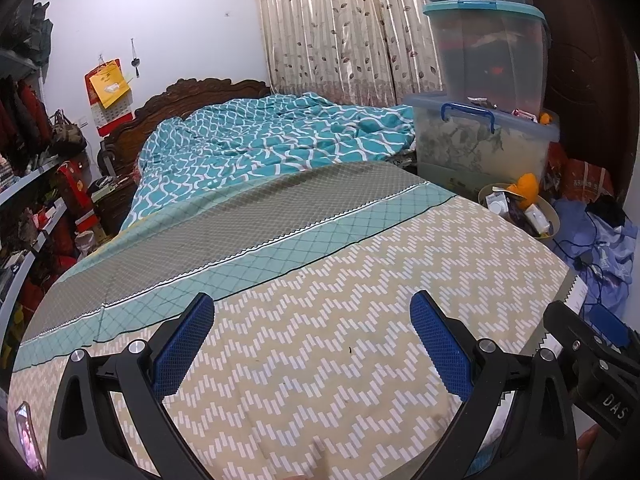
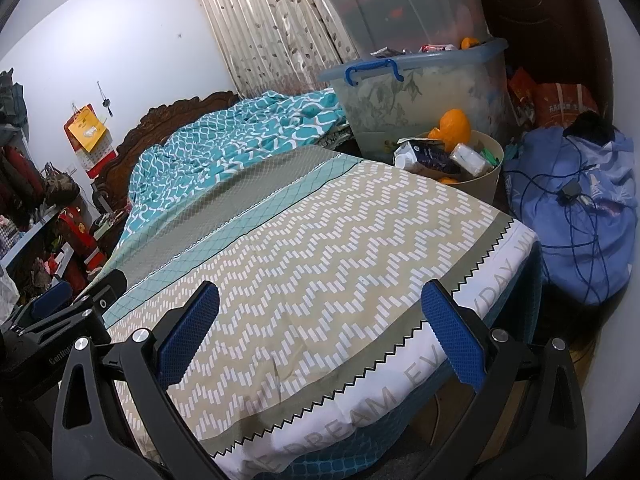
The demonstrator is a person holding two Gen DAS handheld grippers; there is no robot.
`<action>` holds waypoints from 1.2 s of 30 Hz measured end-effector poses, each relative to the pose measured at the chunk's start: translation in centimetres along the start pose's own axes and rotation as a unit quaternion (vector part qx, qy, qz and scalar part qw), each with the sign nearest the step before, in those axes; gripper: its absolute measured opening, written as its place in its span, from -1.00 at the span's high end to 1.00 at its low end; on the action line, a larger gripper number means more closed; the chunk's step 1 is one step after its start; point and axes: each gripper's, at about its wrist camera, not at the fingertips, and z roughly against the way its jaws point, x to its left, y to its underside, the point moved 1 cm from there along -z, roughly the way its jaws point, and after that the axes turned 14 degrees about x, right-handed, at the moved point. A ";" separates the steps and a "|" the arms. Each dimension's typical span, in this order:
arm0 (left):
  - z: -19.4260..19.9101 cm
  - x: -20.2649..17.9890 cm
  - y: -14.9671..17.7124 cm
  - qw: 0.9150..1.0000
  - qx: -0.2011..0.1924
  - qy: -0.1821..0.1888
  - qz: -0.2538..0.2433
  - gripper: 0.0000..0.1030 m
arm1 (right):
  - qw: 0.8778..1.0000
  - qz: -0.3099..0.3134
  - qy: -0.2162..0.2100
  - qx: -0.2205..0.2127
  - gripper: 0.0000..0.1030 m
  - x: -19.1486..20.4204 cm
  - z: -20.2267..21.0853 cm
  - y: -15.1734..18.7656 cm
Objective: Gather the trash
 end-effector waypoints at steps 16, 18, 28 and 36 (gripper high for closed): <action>-0.4 -0.1 0.2 1.000 0.005 0.006 -0.009 -0.83 | 1.000 -0.001 0.000 0.002 -0.94 0.0 0.0 0.1; -0.5 -0.1 0.1 1.000 0.006 0.006 -0.009 -0.83 | 1.000 -0.001 0.000 0.003 -0.94 0.0 -0.1 0.1; -0.6 0.0 0.1 1.000 0.008 0.007 -0.010 -0.83 | 1.000 -0.001 0.000 0.003 -0.94 0.0 0.0 0.1; -0.6 0.0 0.1 1.000 0.008 0.007 -0.010 -0.83 | 1.000 -0.001 0.000 0.003 -0.94 0.0 -0.1 0.2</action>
